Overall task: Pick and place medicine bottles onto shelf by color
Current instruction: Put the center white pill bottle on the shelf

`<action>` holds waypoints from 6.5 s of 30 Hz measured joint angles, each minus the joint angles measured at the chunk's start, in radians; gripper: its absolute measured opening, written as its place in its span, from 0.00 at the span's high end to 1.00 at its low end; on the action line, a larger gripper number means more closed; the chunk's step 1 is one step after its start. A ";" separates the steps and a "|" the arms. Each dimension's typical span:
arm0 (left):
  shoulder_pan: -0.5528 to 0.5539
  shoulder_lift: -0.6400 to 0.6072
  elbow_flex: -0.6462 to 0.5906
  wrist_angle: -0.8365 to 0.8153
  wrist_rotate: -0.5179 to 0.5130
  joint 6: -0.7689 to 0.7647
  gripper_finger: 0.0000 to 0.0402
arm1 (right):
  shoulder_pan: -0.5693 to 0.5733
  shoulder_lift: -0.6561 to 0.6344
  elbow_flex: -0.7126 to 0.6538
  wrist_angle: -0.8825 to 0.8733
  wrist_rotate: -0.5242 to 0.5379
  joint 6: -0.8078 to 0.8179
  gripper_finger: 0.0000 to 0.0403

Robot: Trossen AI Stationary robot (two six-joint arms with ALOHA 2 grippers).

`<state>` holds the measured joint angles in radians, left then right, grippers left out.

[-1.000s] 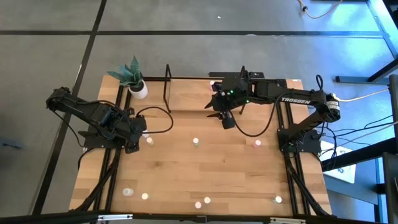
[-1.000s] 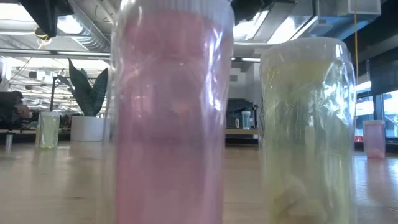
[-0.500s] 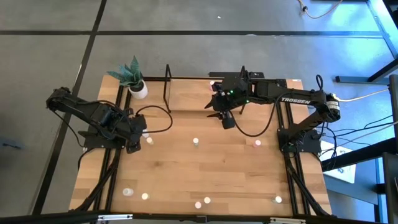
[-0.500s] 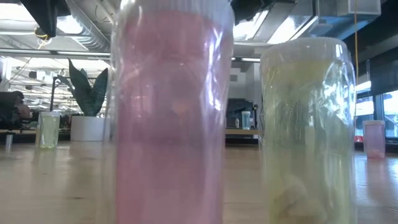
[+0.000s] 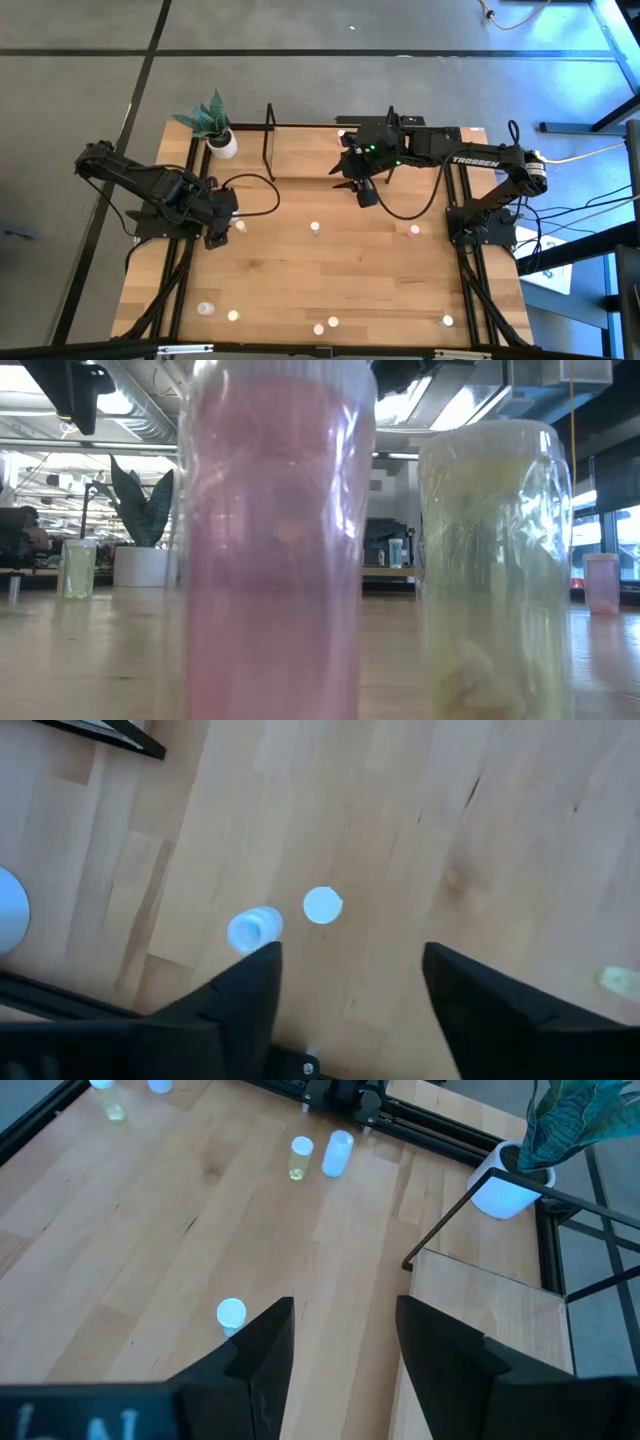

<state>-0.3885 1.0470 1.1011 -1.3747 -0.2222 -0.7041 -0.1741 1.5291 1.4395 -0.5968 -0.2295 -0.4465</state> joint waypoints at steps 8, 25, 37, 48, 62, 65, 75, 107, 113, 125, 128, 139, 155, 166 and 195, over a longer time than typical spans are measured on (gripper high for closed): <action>-0.019 0.000 0.000 0.001 0.039 0.007 0.25 | 0.000 0.000 0.000 0.000 0.000 0.000 0.56; 0.011 -0.001 -0.018 0.012 0.011 0.031 0.26 | 0.000 0.000 0.000 0.000 0.000 0.000 0.56; 0.170 0.000 -0.201 0.138 0.087 0.092 0.26 | 0.000 0.000 0.000 0.000 0.000 0.000 0.56; 0.469 0.000 -0.223 0.174 0.138 -0.019 0.26 | 0.000 0.000 0.000 0.000 0.000 0.000 0.56; 0.541 -0.001 -0.318 0.199 0.140 -0.501 0.26 | 0.000 0.000 0.000 0.000 0.000 0.000 0.56; 0.541 0.000 -0.359 0.246 0.140 -0.540 0.26 | 0.000 0.000 0.000 0.000 0.000 0.000 0.56; 0.540 0.000 -0.459 0.333 0.166 -0.654 0.26 | 0.000 0.000 0.000 0.000 0.000 0.000 0.56; 0.517 0.000 -0.521 0.384 0.159 -0.628 0.26 | 0.000 0.000 0.000 0.000 0.000 0.000 0.56; 0.499 0.000 -0.521 0.385 0.140 -0.630 0.26 | 0.000 0.000 0.000 0.000 0.000 0.000 0.56; 0.499 0.000 -0.521 0.385 0.128 -0.629 0.48 | 0.000 0.000 0.000 0.000 0.000 0.000 0.56; 0.499 0.000 -0.521 0.385 0.129 -0.623 0.55 | 0.000 0.000 0.000 0.000 0.000 0.000 0.56; 0.499 -0.001 -0.520 0.383 0.129 -0.595 0.70 | 0.000 0.000 0.000 0.000 0.000 0.000 0.56; 0.499 0.001 -0.508 0.375 0.128 -0.515 0.70 | 0.000 0.000 0.000 0.000 0.000 0.000 0.56; 0.499 0.001 -0.335 0.271 0.109 -0.411 0.70 | 0.000 0.000 0.000 0.000 0.000 0.000 0.56; 0.412 0.153 0.009 0.440 0.099 -0.037 0.70 | 0.009 -0.001 0.000 0.001 0.000 0.046 0.56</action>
<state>0.0231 1.2002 1.1099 -0.9347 -0.1230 -0.7414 -0.1654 1.5280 1.4399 -0.5955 -0.2292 -0.4007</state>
